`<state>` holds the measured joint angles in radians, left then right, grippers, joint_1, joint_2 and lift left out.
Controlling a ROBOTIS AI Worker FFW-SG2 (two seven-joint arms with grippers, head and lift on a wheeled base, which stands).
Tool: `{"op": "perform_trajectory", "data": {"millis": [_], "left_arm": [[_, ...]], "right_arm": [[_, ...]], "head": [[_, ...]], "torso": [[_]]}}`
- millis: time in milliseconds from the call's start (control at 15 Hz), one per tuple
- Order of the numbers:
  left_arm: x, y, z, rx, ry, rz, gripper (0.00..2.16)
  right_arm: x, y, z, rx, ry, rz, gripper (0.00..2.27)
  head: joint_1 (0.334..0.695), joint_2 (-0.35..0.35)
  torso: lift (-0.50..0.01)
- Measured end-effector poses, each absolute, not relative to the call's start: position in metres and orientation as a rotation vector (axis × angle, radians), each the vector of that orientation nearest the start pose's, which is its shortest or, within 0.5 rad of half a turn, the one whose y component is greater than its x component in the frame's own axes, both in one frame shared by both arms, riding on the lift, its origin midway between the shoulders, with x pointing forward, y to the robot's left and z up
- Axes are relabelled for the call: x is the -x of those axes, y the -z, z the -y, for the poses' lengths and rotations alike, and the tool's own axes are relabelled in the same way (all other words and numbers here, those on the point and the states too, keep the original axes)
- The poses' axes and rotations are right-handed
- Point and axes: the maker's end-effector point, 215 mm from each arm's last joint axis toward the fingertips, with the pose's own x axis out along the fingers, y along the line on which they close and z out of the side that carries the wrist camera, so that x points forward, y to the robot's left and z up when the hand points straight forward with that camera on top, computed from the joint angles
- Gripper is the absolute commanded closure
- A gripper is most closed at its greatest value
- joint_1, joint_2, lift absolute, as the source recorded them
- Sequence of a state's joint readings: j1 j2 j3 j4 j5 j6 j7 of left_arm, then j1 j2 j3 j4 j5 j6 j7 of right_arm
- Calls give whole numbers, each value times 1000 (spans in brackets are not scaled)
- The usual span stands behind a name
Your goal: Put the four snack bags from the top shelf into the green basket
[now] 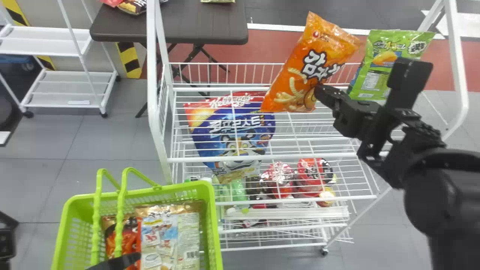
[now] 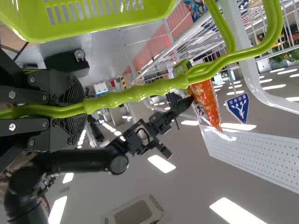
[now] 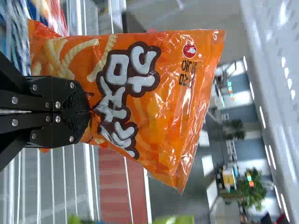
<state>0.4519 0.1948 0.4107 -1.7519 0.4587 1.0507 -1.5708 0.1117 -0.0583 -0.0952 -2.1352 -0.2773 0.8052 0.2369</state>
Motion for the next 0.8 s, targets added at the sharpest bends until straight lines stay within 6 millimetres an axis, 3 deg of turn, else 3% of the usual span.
{"op": "perform_trajectory", "data": {"millis": [67, 267, 400, 467, 600, 800], "left_arm": [[-241, 417, -205, 1129, 1099, -638, 2148], [-242, 416, -203, 1129, 1103, -638, 2145], [-242, 416, -203, 1128, 1104, -638, 2148], [-242, 416, -203, 1128, 1104, -638, 2148], [-242, 416, -203, 1128, 1104, -638, 2148], [-242, 416, -204, 1129, 1104, -636, 2145]], "right_arm": [[-504, 315, 155, -250, -379, -336, 2253], [-433, 337, 60, -361, -596, -426, 2253], [-397, 356, 11, -433, -708, -489, 2253], [-385, 365, -6, -463, -747, -517, 2253], [-362, 391, -38, -526, -814, -594, 2253], [-344, 434, -66, -594, -862, -711, 2253]], "head": [[695, 77], [695, 210], [695, 303], [695, 350], [695, 350], [695, 350]], "torso": [[0], [0], [0], [0], [0], [0]]}}
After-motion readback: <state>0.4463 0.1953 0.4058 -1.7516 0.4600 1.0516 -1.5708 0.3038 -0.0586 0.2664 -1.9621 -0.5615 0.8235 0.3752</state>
